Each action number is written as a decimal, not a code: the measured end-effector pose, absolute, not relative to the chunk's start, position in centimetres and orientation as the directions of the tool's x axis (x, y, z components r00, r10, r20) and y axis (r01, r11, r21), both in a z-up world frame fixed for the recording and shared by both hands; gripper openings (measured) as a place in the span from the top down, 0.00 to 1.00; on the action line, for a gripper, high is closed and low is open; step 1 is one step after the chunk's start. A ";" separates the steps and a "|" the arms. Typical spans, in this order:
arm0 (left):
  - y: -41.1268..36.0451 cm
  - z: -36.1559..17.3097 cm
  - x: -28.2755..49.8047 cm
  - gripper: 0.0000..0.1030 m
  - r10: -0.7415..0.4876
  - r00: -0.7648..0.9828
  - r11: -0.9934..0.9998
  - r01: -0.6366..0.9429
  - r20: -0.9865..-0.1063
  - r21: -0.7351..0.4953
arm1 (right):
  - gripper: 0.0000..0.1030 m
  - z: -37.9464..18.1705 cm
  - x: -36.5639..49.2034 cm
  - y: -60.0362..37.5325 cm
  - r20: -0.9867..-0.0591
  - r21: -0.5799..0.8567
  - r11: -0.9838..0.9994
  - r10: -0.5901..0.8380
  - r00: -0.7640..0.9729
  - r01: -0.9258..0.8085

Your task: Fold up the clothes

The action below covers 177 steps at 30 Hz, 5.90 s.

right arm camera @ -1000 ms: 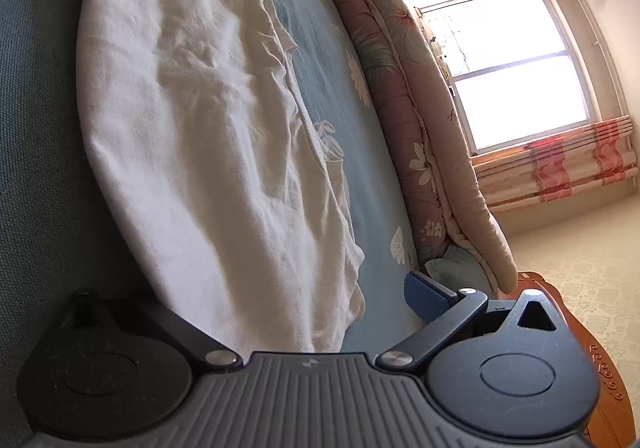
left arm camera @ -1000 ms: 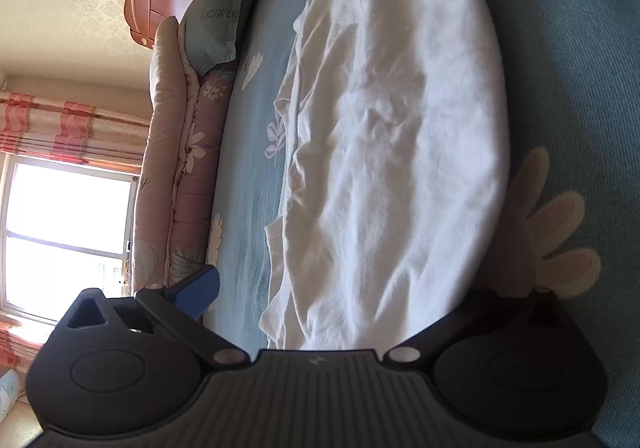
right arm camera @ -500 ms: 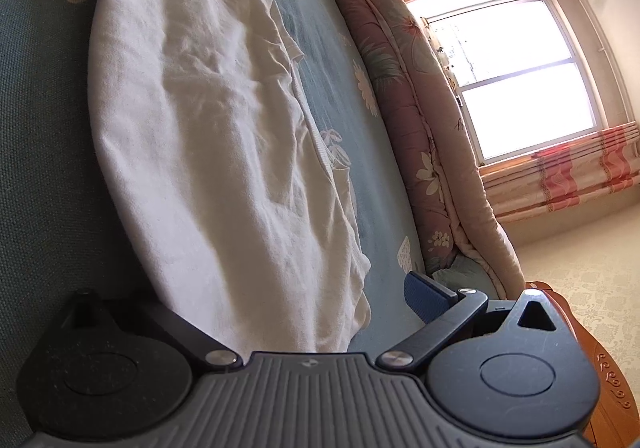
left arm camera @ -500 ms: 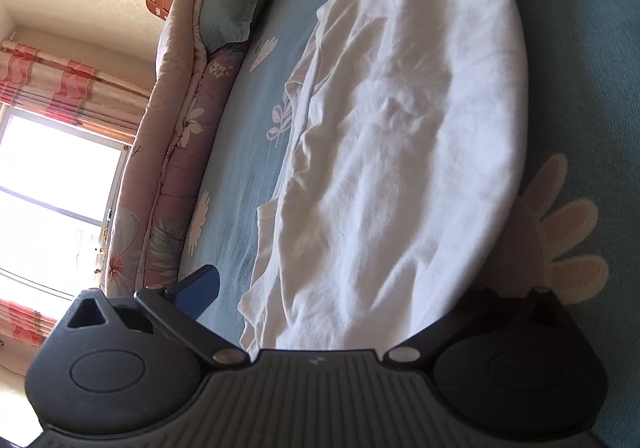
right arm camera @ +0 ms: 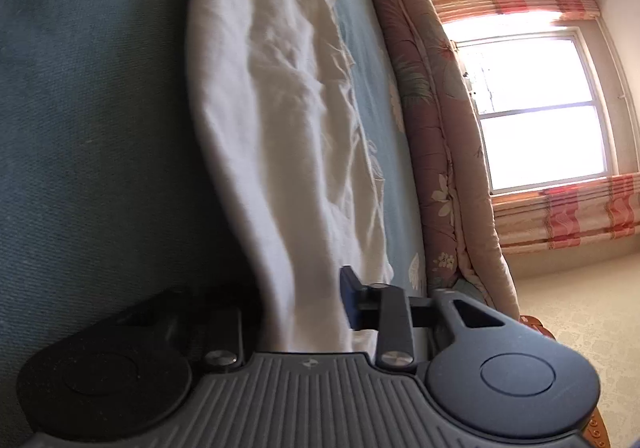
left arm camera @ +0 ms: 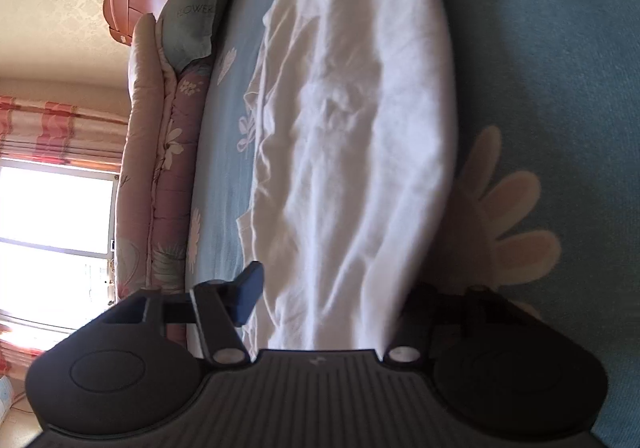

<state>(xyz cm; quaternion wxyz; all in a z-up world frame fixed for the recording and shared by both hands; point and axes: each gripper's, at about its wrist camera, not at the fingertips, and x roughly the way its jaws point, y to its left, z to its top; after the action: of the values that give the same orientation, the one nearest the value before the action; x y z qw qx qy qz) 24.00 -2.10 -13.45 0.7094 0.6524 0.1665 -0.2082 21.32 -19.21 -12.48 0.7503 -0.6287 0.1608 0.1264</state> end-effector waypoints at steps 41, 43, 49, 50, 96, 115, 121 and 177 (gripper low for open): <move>-3.3 -13.6 21.4 1.00 -0.003 0.887 0.067 0.460 -0.461 0.885 | 0.93 -13.6 19.3 -18.7 -0.457 -0.887 0.083 -0.027 0.889 -0.454; -3.3 -13.0 21.2 1.00 -0.006 0.891 0.066 0.453 -0.454 0.889 | 0.93 -13.2 18.9 -18.9 -0.453 -0.889 0.085 -0.023 0.891 -0.449; -3.5 -11.6 20.2 1.00 -0.008 0.890 0.072 0.456 -0.456 0.887 | 0.93 -11.7 18.2 -18.9 -0.467 -0.880 0.114 -0.020 0.884 -0.462; -3.5 -11.5 19.6 1.00 -0.011 0.889 0.063 0.458 -0.458 0.887 | 0.93 -11.5 18.1 -18.9 -0.473 -0.877 0.112 -0.018 0.881 -0.468; 3.4 -2.0 3.2 0.50 -0.128 0.681 0.467 0.683 -0.721 0.562 | 0.12 -1.7 2.2 -25.1 -0.746 -0.619 0.277 0.085 0.660 -0.735; 7.3 -2.4 10.0 0.34 -0.189 0.604 0.754 0.594 -0.774 0.279 | 0.01 -1.6 9.0 -28.4 -0.736 -0.066 0.811 0.354 0.577 -0.582; 5.1 -2.6 15.1 0.31 -0.362 0.588 0.828 0.560 -0.724 0.041 | 0.00 -1.6 13.7 -26.7 -0.660 0.113 0.846 0.456 0.598 -0.521; -3.4 -6.1 21.0 0.14 -0.581 0.427 0.813 0.345 -0.693 -0.469 | 0.00 -6.3 10.9 -26.0 -0.665 0.208 0.923 0.375 0.646 -0.323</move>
<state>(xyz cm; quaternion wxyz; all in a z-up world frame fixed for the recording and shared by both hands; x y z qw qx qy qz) 21.00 -3.43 -6.07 0.8349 -0.1289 0.4576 -0.2772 10.90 -26.01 -6.26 0.9065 0.0354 0.3742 0.1925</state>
